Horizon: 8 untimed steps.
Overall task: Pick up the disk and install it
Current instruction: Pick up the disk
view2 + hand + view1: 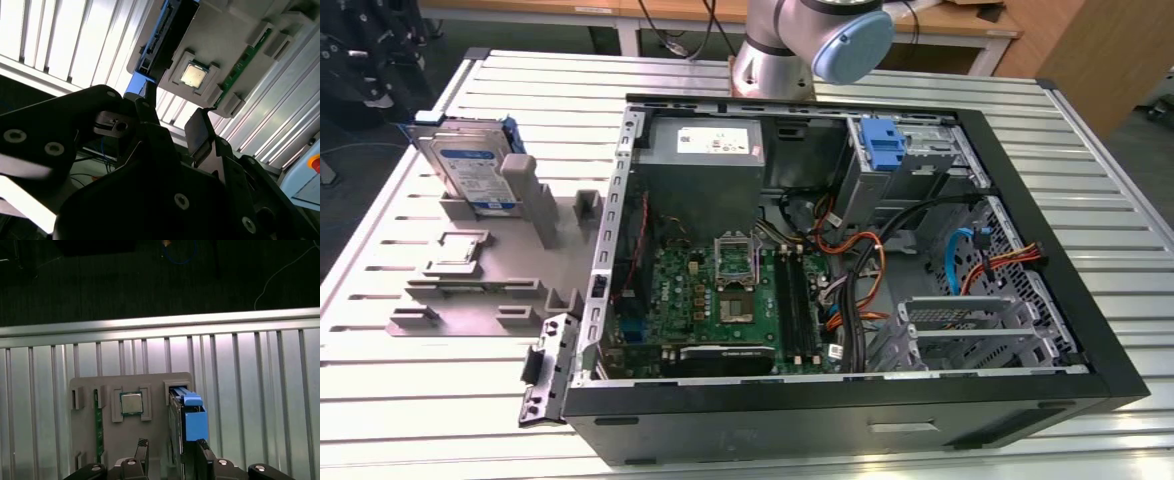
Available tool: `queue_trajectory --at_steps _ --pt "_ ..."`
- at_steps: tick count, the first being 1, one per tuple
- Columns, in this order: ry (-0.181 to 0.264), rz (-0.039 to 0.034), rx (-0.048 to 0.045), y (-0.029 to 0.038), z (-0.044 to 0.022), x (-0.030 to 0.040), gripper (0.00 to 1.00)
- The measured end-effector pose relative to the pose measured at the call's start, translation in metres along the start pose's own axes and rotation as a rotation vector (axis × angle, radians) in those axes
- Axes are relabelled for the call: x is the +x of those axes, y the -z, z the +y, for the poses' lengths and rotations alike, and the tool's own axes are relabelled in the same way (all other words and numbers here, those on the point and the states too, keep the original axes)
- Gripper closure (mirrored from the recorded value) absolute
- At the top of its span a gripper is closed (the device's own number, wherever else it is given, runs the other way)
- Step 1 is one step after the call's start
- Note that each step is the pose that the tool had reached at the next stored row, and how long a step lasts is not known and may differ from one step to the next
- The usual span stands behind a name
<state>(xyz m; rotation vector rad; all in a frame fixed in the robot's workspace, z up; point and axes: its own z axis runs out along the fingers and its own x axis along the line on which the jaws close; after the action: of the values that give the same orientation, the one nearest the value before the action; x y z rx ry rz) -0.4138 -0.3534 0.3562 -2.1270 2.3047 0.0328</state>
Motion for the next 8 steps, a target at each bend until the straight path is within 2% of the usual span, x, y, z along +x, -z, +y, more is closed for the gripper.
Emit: queue_trajectory --at_steps 8 --pt "0.000 0.0001 -0.0001 -0.0021 0.0000 -0.0003 0.50"
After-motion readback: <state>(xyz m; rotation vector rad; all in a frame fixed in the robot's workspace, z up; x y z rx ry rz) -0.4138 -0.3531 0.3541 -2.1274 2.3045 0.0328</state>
